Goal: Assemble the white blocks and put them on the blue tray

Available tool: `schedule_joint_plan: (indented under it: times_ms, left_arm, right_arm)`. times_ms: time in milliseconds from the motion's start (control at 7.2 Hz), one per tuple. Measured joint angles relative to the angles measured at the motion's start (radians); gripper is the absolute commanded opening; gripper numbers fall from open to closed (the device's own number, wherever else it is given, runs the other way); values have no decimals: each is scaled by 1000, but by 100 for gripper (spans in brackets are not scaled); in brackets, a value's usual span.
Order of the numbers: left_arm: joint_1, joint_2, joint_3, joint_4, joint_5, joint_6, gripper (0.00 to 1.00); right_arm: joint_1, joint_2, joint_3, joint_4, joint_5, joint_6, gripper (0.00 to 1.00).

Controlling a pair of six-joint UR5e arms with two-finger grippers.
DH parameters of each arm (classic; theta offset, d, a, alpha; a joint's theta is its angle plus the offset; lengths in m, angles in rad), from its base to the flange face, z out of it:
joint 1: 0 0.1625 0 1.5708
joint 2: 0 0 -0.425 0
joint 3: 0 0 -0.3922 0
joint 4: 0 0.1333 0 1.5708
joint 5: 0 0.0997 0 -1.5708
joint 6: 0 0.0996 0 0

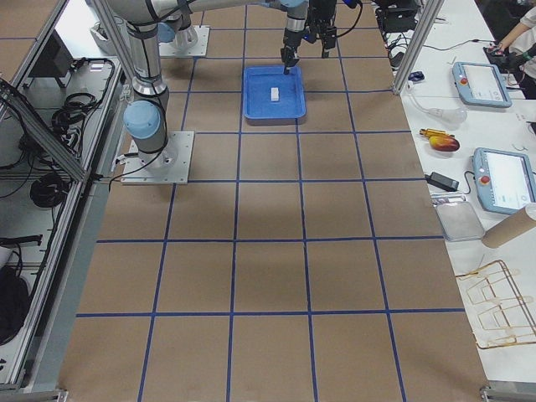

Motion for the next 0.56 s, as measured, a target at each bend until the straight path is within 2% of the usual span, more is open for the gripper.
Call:
schedule_joint_plan:
  times_ms: [278,556]
  left_arm:
    - [59,27,146,-190,65,121,100]
    - [124,58,282,-355,175,322,100]
  right_arm:
    - [1,-65,92,16,-2,97,100]
    - [1,-150,245,-104,46,122,100]
